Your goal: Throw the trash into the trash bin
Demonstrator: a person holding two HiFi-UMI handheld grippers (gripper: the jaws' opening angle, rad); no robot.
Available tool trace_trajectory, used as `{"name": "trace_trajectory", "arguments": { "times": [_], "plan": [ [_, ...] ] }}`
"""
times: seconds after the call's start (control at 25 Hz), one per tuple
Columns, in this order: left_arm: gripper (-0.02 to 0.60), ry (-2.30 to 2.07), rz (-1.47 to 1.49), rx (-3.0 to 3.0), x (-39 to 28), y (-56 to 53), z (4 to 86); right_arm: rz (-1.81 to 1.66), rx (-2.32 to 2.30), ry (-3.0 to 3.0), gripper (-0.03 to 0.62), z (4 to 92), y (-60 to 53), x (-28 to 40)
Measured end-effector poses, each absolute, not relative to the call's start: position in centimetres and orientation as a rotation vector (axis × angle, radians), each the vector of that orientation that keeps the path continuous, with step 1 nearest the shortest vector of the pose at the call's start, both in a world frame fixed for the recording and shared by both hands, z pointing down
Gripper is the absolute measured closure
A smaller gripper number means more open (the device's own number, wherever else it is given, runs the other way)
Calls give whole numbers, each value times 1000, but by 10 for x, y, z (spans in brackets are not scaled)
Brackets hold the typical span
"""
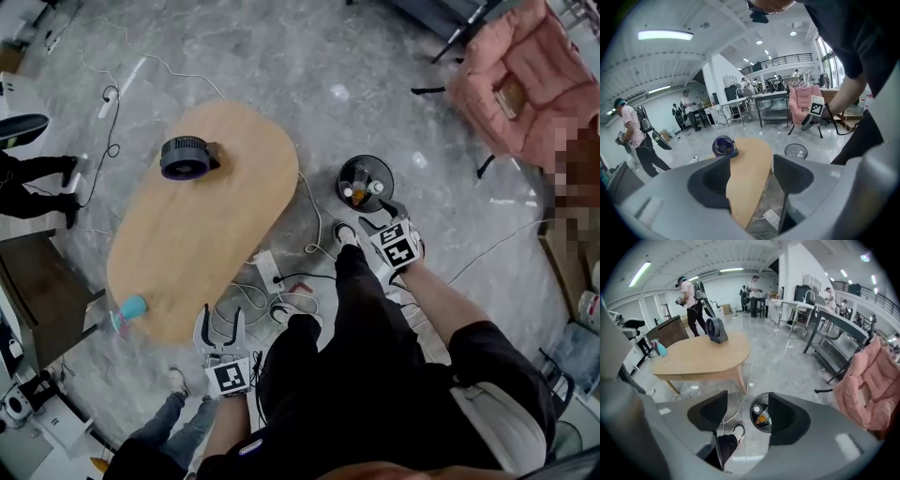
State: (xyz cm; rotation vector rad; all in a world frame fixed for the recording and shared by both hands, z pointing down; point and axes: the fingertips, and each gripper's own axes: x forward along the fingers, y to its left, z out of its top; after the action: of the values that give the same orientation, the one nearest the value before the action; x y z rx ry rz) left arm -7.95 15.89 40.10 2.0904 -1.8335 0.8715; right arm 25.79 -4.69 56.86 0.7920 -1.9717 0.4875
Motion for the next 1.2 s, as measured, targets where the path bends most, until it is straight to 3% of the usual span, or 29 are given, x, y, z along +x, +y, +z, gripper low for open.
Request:
{"name": "trace_trajectory", "arguments": {
  "times": [0.12, 0.28, 0.36, 0.6, 0.72, 1.0, 1.08, 1.12, 1.2],
  "plan": [
    [349, -1846, 859, 2082, -85, 165, 382, 404, 834, -2091, 323, 506, -49, 237],
    [357, -1895, 818, 2142, -90, 150, 340, 280, 942, -2253, 358, 411, -59, 215],
    [361, -1909, 733, 2179, -86, 141, 315, 257, 974, -2323, 406, 368, -61, 208],
    [431, -2034, 548, 2201, -94, 129, 222, 243, 897, -2632, 461, 241, -42, 145],
    [437, -2084, 431, 2208, -96, 130, 176, 166, 822, -2760, 472, 183, -28, 113],
    [469, -2256, 353, 2105, -122, 162, 115, 65, 700, -2934, 496, 106, -7, 59],
    [495, -2299, 332, 2088, -128, 171, 102, 55, 665, -2976, 517, 90, -1, 47],
    [517, -2325, 322, 2077, -131, 173, 94, 46, 642, -3005, 558, 81, 1, 41],
    [555, -2384, 293, 2059, -137, 179, 77, 24, 567, -3070, 563, 62, 11, 25]
  ]
}}
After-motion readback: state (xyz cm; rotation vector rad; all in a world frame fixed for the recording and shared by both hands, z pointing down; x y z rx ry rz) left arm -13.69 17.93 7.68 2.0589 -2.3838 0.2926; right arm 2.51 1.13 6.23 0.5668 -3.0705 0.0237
